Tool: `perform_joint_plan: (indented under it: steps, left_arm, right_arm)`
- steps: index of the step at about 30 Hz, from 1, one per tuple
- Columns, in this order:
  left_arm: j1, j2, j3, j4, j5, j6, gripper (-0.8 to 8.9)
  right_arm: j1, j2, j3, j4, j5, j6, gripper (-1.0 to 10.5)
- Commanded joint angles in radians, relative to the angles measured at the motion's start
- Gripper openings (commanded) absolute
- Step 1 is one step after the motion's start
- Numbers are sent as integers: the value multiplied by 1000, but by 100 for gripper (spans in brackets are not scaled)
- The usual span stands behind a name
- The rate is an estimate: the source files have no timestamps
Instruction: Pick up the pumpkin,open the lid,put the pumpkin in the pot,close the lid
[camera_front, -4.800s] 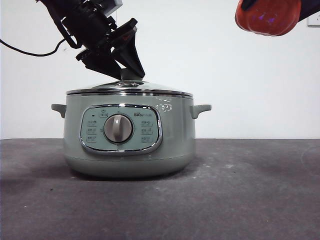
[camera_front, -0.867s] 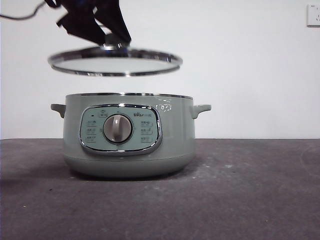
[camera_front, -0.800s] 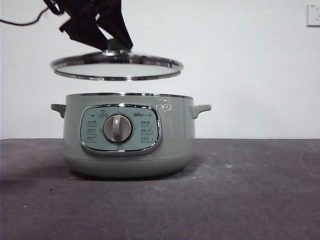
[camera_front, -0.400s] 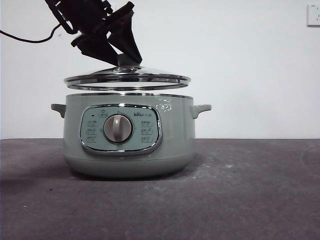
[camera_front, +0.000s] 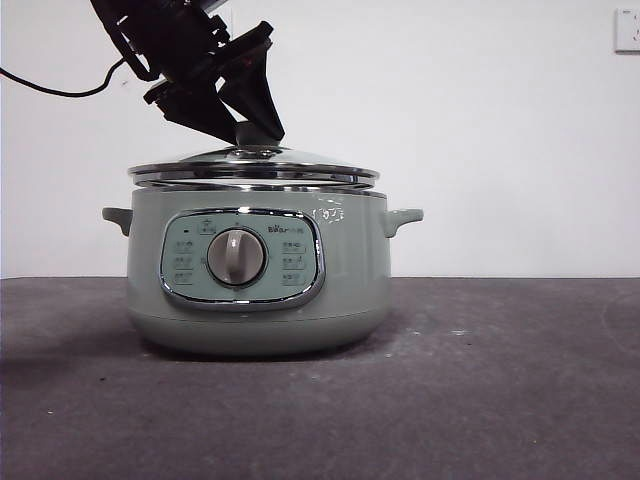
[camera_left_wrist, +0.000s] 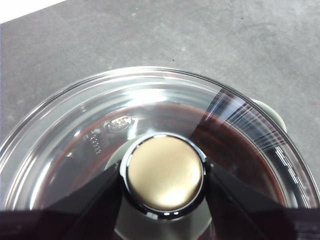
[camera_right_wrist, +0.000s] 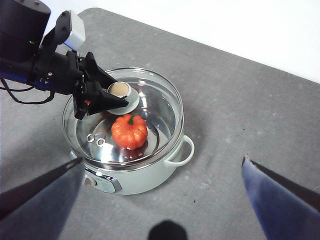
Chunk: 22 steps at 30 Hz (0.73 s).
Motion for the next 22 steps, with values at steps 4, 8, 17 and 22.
perform_joint_plan:
  steps: [4,8,17,22]
  left_arm:
    - [-3,-3,6,36,13,14,-9]
    - [-7,14,6,32,2,17,-9]
    - [-16,47,6,19,2,17,-9]
    - [-18,47,6,2,17,17,-9]
  right_arm:
    - [2,1,0,2,-1,13,598]
    - [2,0,0,2,-1,13,598]
    - [2,0,0,2,0,13,597]
    - [2,1,0,2,0,12,596]
